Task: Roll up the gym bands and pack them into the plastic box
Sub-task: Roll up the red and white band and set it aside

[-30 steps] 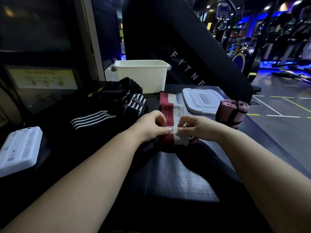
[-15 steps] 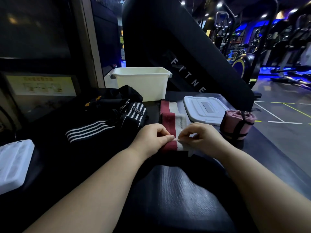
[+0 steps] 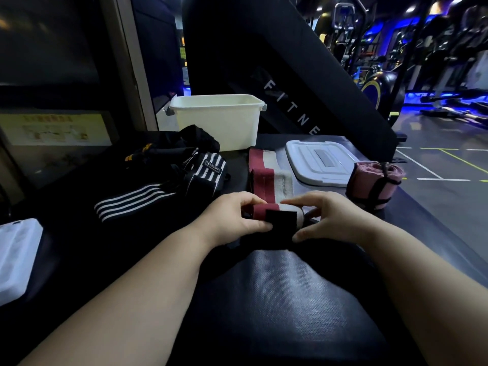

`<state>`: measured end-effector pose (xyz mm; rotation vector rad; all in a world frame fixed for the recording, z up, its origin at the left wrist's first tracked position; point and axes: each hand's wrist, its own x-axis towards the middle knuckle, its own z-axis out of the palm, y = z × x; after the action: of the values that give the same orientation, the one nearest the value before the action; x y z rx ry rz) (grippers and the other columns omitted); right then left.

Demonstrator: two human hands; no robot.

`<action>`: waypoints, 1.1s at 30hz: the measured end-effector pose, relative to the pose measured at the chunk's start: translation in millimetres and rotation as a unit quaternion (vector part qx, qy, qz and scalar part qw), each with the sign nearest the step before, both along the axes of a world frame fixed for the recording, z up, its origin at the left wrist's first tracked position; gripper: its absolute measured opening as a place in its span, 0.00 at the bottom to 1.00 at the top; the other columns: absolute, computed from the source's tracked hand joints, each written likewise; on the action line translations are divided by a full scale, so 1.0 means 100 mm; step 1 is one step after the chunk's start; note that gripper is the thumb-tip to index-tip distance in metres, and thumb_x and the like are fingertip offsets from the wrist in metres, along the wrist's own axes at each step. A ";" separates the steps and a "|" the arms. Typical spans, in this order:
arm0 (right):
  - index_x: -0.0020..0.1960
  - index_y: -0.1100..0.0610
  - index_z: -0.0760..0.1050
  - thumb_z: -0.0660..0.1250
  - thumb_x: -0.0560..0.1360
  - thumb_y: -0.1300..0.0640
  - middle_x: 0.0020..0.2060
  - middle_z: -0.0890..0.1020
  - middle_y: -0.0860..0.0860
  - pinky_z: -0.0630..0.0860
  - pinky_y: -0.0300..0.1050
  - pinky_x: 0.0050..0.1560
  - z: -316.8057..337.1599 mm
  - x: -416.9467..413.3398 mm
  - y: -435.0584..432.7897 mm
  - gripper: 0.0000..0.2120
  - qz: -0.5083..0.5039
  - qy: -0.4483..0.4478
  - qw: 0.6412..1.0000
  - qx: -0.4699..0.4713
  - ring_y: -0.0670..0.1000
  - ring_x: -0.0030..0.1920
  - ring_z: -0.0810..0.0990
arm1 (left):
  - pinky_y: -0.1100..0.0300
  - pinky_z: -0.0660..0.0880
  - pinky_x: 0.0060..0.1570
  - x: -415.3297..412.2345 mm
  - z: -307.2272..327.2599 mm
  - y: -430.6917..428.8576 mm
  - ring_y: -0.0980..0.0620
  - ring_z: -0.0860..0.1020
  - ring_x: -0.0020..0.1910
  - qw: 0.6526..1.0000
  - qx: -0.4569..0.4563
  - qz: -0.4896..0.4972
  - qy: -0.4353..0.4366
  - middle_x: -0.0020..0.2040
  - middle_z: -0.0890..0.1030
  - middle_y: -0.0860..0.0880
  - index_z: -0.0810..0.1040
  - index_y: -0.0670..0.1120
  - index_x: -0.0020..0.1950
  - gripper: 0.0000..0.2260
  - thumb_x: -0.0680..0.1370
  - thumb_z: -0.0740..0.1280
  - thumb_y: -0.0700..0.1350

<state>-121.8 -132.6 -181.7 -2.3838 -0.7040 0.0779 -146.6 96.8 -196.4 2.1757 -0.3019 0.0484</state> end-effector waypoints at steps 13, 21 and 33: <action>0.53 0.45 0.77 0.73 0.73 0.58 0.40 0.84 0.56 0.78 0.48 0.51 -0.03 -0.07 0.04 0.13 -0.006 0.071 0.987 0.141 0.51 0.41 0.83 | 0.49 0.78 0.49 -0.01 -0.04 -0.01 0.54 0.78 0.41 1.000 -0.022 0.007 0.020 0.42 0.80 0.51 0.76 0.59 0.46 0.16 0.63 0.68 0.66; 0.51 0.50 0.82 0.71 0.74 0.51 0.38 0.82 0.44 0.74 0.38 0.49 -0.07 -0.06 0.05 0.06 -0.039 0.060 0.988 0.140 0.39 0.40 0.78 | 0.61 0.74 0.43 -0.03 -0.06 -0.04 0.55 0.76 0.39 0.999 -0.019 0.026 0.030 0.40 0.77 0.53 0.74 0.54 0.51 0.09 0.77 0.68 0.56; 0.40 0.61 0.79 0.67 0.75 0.46 0.31 0.76 0.45 0.69 0.38 0.40 -0.05 -0.10 0.04 0.17 -0.052 0.093 0.991 0.083 0.42 0.34 0.73 | 0.60 0.68 0.37 -0.09 -0.05 -0.08 0.57 0.72 0.33 0.997 0.022 0.061 0.030 0.34 0.75 0.55 0.75 0.49 0.46 0.14 0.77 0.65 0.60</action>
<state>-132.1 -128.7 -186.9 -2.2160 -0.4778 0.1868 -155.4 88.9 -201.4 2.2331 -0.1379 0.0448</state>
